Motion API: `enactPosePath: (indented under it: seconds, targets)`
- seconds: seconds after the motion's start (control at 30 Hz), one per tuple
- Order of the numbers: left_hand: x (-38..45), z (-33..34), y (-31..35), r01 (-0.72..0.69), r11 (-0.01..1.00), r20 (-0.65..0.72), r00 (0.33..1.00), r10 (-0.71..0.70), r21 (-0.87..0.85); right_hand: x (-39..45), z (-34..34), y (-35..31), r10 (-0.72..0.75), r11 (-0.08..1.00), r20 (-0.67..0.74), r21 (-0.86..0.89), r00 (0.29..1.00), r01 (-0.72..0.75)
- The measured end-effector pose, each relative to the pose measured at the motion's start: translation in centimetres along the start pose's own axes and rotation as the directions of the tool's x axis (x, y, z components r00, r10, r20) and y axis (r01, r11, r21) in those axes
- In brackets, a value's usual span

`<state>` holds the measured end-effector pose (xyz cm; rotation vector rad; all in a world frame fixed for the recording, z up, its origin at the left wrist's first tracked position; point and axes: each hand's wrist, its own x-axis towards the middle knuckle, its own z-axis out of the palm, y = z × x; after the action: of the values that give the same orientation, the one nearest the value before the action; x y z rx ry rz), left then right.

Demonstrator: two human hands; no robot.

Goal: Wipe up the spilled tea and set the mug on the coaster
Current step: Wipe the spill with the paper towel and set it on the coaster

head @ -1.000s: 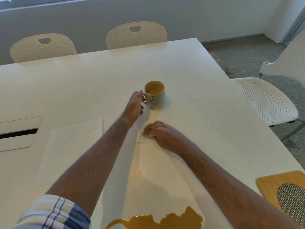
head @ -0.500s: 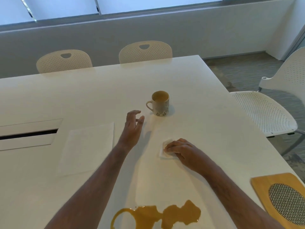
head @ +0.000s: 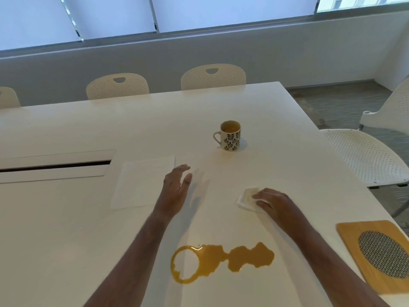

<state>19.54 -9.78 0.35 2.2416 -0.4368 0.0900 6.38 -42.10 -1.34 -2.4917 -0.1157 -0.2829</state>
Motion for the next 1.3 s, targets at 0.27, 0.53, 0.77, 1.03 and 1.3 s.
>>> enactPosePath:
  seconds: [0.27, 0.53, 0.77, 1.03, 1.3]
  targets:
    - [-7.0, -1.7, -1.0, -0.085, 0.977, 0.117, 0.991, 0.063, 0.197, -3.9, 0.1, -0.3, 0.049, 0.998, -0.052, -0.034, 0.997, -0.051]
    - [-13.0, -3.3, -2.7, 0.031, 0.963, 0.179, 0.98, -0.082, 0.269, -7.2, -0.5, -0.5, 0.131, 0.991, -0.02, -0.011, 0.991, -0.132]
    - [-16.0, -3.9, -4.7, 0.027, 0.936, 0.179, 0.979, -0.096, 0.352, -9.9, -1.0, -2.6, 0.189, 0.979, -0.053, -0.062, 0.981, -0.192]
    - [-19.5, -4.6, -6.7, 0.057, 0.91, 0.142, 0.982, -0.126, 0.411, -12.3, 0.1, -5.6, 0.147, 0.989, -0.005, 0.022, 0.989, -0.147]
    - [-21.5, -5.6, -7.5, 0.022, 0.85, 0.128, 0.986, -0.105, 0.527, -13.2, 2.5, -8.6, 0.053, 0.998, 0.088, 0.018, 0.995, -0.055]
